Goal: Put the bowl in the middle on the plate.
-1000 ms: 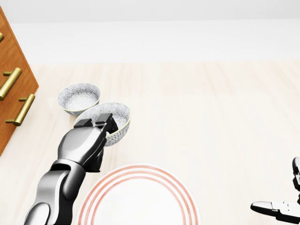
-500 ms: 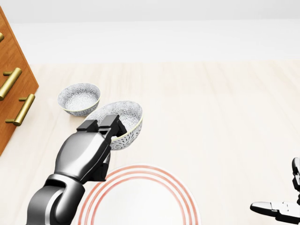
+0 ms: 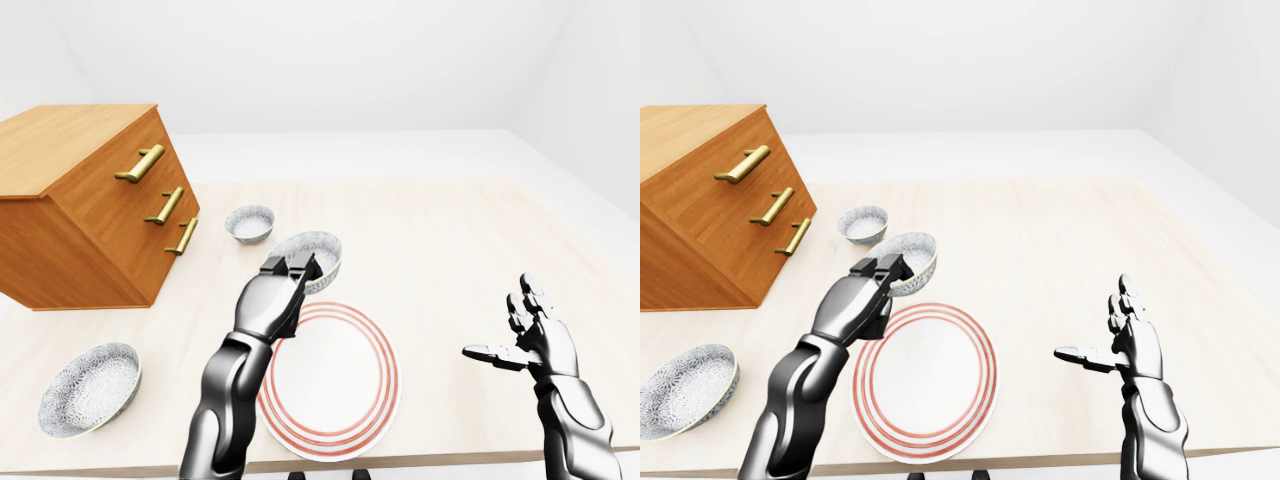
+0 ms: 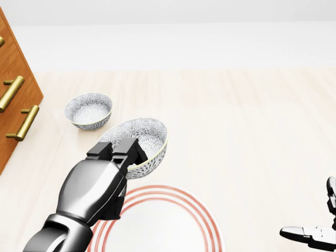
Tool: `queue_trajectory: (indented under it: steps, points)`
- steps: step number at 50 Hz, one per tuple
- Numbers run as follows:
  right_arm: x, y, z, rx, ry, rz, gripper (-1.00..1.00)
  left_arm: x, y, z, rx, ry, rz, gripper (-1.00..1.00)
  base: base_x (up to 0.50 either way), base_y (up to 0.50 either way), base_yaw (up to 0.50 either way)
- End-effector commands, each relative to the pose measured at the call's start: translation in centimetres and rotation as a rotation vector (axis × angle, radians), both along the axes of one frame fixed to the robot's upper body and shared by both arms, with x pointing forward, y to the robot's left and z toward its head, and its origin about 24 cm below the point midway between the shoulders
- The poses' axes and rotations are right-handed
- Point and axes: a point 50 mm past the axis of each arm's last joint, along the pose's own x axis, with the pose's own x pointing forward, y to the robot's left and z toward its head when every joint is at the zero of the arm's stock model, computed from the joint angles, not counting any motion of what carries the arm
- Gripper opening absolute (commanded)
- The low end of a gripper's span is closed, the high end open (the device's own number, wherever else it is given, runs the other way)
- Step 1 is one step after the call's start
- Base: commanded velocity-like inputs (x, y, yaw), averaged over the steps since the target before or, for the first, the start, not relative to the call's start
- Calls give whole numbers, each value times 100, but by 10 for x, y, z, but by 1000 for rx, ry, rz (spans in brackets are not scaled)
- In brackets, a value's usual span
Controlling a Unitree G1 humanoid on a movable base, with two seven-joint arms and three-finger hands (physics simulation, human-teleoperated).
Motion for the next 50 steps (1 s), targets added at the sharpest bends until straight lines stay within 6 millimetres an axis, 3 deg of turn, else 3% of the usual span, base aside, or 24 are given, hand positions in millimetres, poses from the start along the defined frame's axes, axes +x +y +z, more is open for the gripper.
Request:
queue_trajectory:
  steps: [1, 50]
  points:
    - [1, 0, -2, -1, 0, 0, 100, -16, 1, 2, -19, -26, 4, -100, 0, 0, 0]
    - [-1, 1, 0, -7, 6, 0, 100, -59, -10, -7, -48, -2, -55, -100, 0, 0, 0]
